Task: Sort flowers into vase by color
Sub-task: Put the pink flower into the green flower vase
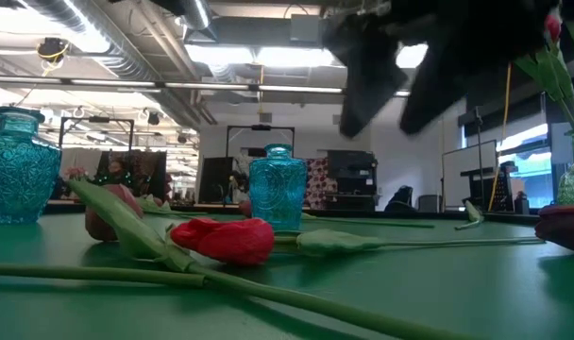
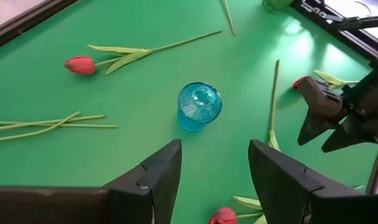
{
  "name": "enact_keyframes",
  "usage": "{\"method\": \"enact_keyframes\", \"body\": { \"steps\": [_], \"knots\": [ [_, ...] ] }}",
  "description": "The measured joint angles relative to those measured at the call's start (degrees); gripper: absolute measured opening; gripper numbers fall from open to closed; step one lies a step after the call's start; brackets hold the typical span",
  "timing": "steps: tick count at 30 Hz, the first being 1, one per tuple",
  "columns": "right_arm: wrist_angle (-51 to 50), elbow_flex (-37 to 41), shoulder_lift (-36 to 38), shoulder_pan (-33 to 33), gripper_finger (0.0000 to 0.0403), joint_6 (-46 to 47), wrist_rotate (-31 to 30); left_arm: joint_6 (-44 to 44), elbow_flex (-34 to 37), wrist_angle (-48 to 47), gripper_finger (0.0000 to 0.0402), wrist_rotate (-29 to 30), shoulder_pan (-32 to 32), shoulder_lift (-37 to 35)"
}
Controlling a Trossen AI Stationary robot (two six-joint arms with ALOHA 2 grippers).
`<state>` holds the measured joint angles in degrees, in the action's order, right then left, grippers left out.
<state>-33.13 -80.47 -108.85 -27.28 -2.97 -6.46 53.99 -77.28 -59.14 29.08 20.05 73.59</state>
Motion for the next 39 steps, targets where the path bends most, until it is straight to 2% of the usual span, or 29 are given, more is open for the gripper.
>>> {"method": "enact_keyframes", "body": {
  "steps": [12, 23, 29, 33, 39],
  "knots": [
    [4.1, 0.0, -7.8, 3.9, 0.0241, 2.9, 0.7, 1.0, 0.0, -2.6, 0.018, 0.5, 0.2, -0.8],
    [4.6, 0.1, -8.5, 5.6, 0.0241, 4.2, 2.4, 0.9, 0.0, -4.8, 0.0179, 2.9, 0.2, -0.8],
    [9.0, 4.1, -8.5, 5.6, 0.0238, 5.9, 3.6, 0.9, 0.0, -4.8, 0.0179, 3.3, 0.2, -0.8],
    [9.1, 5.3, -8.4, 5.6, 0.0209, 6.4, 4.6, 0.9, 0.0, -4.8, 0.0179, 3.4, 0.2, -0.8],
    [9.2, 5.4, -8.5, 5.5, 0.0121, 6.3, 5.1, 0.4, 0.0, -4.7, 0.0179, 4.9, 0.2, -0.7]
  ]
}}
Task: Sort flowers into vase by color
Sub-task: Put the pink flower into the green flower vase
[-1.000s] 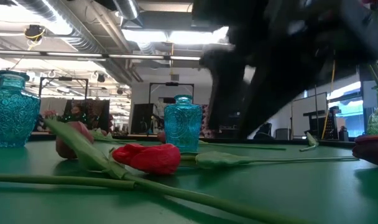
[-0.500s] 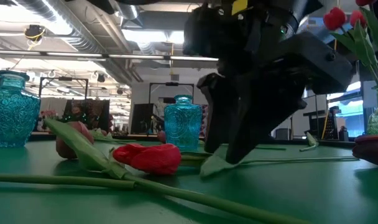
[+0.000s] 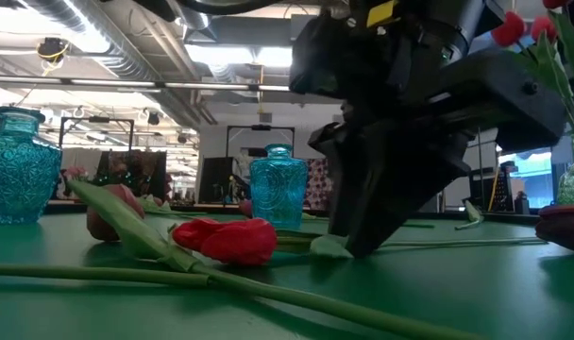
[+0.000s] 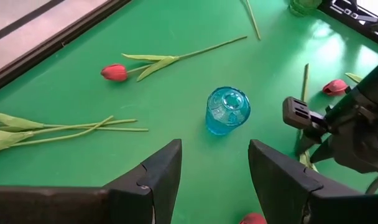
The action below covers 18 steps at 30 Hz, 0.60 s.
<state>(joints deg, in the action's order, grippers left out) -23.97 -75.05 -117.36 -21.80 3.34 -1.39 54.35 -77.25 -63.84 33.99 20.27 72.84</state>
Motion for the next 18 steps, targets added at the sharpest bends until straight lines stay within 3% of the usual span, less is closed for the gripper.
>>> {"method": "enact_keyframes", "body": {
  "steps": [7, 12, 18],
  "knots": [
    [0.0, 0.2, 1.2, 0.0, 0.0014, -0.1, 0.6, 0.0, 0.0, 0.1, 0.0179, 0.1, 0.0, 0.0],
    [-3.2, 0.7, 6.3, 0.1, 0.0021, 2.5, 1.0, -0.9, 0.0, 1.0, 0.0179, 1.7, 0.0, 0.0],
    [-5.1, 0.4, 17.9, 0.1, 0.0006, 3.6, 0.8, -2.3, 0.0, 2.3, 0.0179, 2.5, -0.2, 0.0]
  ]
}}
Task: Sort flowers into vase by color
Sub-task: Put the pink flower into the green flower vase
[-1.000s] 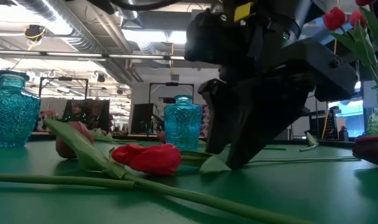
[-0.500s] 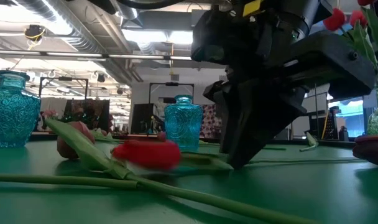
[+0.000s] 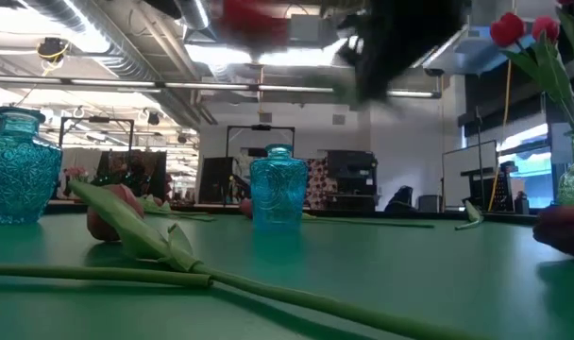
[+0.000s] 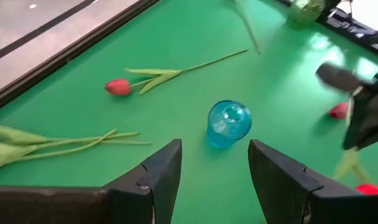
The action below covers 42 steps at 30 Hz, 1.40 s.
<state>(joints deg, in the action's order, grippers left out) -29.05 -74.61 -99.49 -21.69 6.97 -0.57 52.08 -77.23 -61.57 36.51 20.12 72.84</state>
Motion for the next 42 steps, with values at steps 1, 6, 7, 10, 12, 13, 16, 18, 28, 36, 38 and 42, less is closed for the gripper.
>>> {"method": "enact_keyframes", "body": {
  "steps": [1, 6, 7, 10, 12, 13, 16, 18, 28, 36, 38, 42],
  "knots": [
    [0.4, 0.0, 2.1, 0.1, 0.0008, 0.8, -1.0, -0.5, 0.0, 0.9, 0.0179, 0.0, 0.0, 0.0],
    [0.5, -0.1, 12.9, 1.7, 0.0008, 3.2, -5.0, -4.0, 0.0, 5.4, 0.0179, -0.1, -0.9, 0.0],
    [0.8, -0.1, 15.3, 2.0, 0.0006, 3.2, -5.9, -4.8, 0.0, 6.2, 0.0179, -0.2, -1.2, 0.0],
    [2.0, -0.1, 23.1, 1.8, 0.0006, 3.6, -8.9, -6.1, 0.0, 8.6, 0.0179, -0.2, -1.4, 0.0],
    [2.0, -0.1, 28.4, 1.8, 0.0008, 4.0, -10.9, -6.1, 0.0, 10.0, 0.0179, -0.1, -1.4, 0.0],
    [1.8, -0.1, 31.0, 1.7, 0.0008, 4.2, -12.0, -6.2, 0.0, 10.6, 0.0179, -0.1, -1.4, 0.0],
    [1.8, -0.1, 39.0, 1.8, 0.0004, 3.7, -15.6, -5.7, 0.0, 11.3, 0.0179, -0.1, -1.4, 0.0],
    [1.8, -0.2, 44.1, 1.9, 0.0003, 2.9, -17.3, -4.8, 0.0, 12.0, 0.0179, -0.1, -1.4, 0.0],
    [-1.1, -0.2, 63.6, 1.9, 0.0003, -4.5, -24.5, -4.5, 0.0, 16.2, 0.018, 0.0, -1.3, 0.0],
    [0.4, -0.2, 73.8, 1.9, 0.0001, -5.9, -21.2, -2.7, 0.0, 18.7, 0.018, 0.0, -1.4, 0.0],
    [-2.6, -0.3, 75.8, 1.9, 0.0001, -5.8, -21.8, -2.7, 0.0, 21.0, 0.018, 0.0, -1.4, 0.0],
    [-11.4, -0.2, 78.1, 1.9, 0.0001, -4.0, -22.3, -3.0, 0.0, 25.0, 0.018, 0.1, -1.4, 0.0]
  ]
}}
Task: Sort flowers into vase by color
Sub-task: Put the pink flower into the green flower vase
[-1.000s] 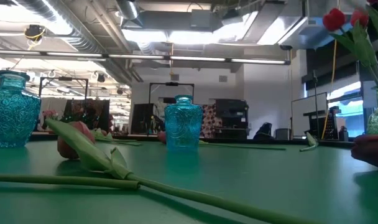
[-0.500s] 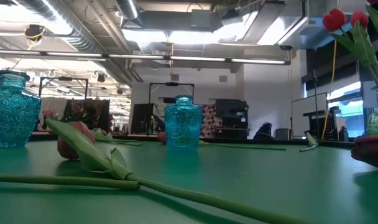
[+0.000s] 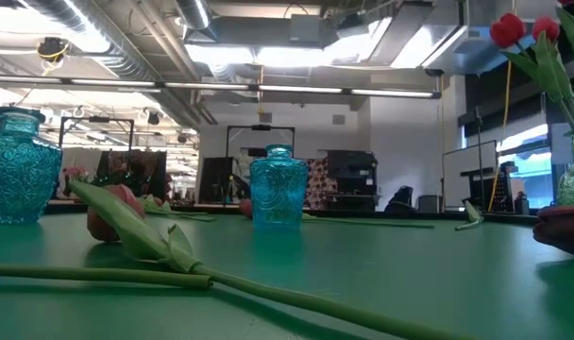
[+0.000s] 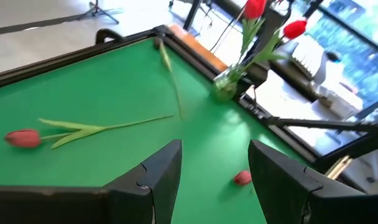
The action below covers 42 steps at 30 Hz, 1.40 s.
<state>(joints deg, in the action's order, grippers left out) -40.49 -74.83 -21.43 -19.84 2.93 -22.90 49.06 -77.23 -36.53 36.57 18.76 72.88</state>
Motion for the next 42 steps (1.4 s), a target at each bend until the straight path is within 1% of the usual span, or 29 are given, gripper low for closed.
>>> {"method": "enact_keyframes", "body": {
  "steps": [6, 9, 11, 17, 20, 24, 27, 34, 37, 42],
  "knots": [
    [-5.5, 2.2, 0.3, 0.0, 0.0001, 0.5, -0.1, 0.0, 0.0, 3.1, 0.018, 0.5, 0.0, 1.0],
    [-7.6, 5.3, 0.6, 0.0, 0.0001, -0.7, -2.6, 0.2, 0.0, 4.5, 0.018, 1.5, 0.0, 1.8],
    [-7.5, 8.2, 1.9, 0.0, 0.0001, -1.5, -3.2, 0.3, 0.0, 5.1, 0.018, 1.7, 0.0, 2.4],
    [-5.5, 17.2, 10.4, 0.0, 0.0001, -2.0, -4.7, 1.9, 0.0, 6.5, 0.018, 1.6, 0.2, 3.0],
    [-1.9, 21.2, 14.7, 0.0, 0.0001, -2.5, -4.7, 2.5, 0.0, 6.6, 0.018, 2.1, 0.2, 3.0],
    [-0.3, 25.0, 18.8, 0.0, 0.0001, -4.7, -7.6, 2.9, 0.0, 6.6, 0.018, 2.9, -0.1, 3.0],
    [0.3, 26.9, 21.0, 0.0, 0.0001, -5.3, -8.2, 3.0, 0.0, 6.6, 0.018, 3.0, -0.1, 3.0],
    [0.0, 30.2, 21.1, 0.0, 0.0001, -6.3, -8.9, 3.2, 0.0, 6.2, 0.0179, 3.0, -0.1, 3.0],
    [-1.4, 30.9, 21.1, 0.0, 0.0001, -6.2, -8.2, 5.7, 0.0, 6.2, 0.0179, 3.0, -0.1, 3.0],
    [-3.7, 31.2, 21.1, 0.0, 0.0001, -5.3, -6.5, 6.0, 0.0, 6.7, 0.0179, 2.9, 0.8, 3.0]
  ]
}}
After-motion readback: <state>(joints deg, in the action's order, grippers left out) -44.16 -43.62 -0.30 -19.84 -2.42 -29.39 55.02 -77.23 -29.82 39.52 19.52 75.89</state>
